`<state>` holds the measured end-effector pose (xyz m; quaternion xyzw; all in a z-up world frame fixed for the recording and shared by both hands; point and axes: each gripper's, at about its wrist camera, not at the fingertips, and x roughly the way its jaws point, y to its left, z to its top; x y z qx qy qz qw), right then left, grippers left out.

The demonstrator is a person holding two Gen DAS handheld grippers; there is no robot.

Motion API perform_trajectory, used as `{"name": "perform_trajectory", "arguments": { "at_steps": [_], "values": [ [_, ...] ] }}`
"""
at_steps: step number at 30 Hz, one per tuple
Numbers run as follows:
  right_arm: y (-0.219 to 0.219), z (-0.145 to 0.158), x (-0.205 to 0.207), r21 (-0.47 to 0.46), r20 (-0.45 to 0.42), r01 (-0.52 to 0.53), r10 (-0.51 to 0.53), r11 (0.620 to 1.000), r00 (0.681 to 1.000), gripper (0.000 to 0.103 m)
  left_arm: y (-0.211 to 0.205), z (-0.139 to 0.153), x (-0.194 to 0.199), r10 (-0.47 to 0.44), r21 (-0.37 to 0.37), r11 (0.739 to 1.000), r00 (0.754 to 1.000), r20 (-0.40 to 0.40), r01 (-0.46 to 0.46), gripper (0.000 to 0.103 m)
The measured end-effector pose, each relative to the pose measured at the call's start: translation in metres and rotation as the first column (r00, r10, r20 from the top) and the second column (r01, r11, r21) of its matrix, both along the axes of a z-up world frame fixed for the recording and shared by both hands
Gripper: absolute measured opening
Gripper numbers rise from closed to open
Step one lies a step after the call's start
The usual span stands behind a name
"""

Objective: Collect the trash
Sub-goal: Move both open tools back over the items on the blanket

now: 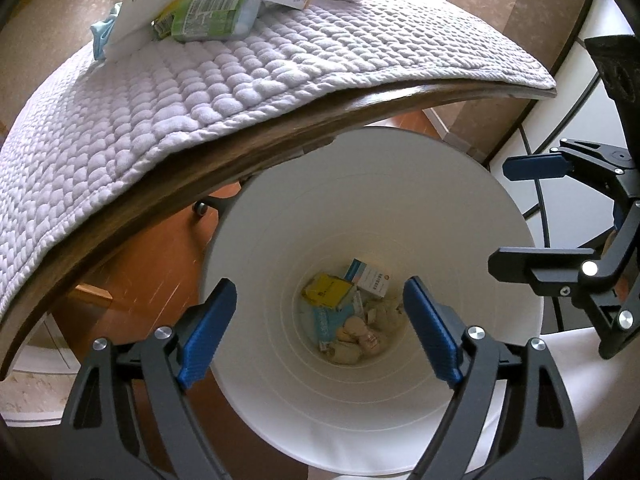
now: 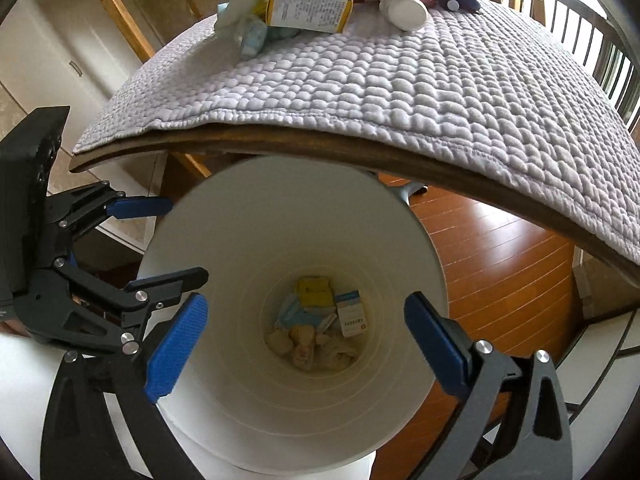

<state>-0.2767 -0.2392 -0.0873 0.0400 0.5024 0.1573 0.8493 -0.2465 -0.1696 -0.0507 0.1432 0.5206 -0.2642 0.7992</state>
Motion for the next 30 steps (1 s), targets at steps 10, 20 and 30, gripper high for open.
{"name": "perform_trajectory", "arguments": {
  "at_steps": [10,20,30],
  "values": [
    [0.006,0.028,-0.001,-0.046,0.079,-0.016,0.02,0.999,0.997,0.097,0.003,0.015,-0.007,-0.013,-0.015,1.0,1.0,0.024,0.014,0.087],
    [-0.009,0.098,0.004,-0.066,0.296,0.04,-0.019,0.997,0.955,0.098,0.016,0.083,-0.007,0.004,-0.09,0.996,0.983,0.184,0.012,0.099],
    [-0.051,0.141,0.075,-0.053,0.376,0.226,-0.19,0.973,0.907,0.099,0.02,0.135,0.046,0.14,-0.16,0.983,0.93,0.341,-0.089,0.101]
  ]
}}
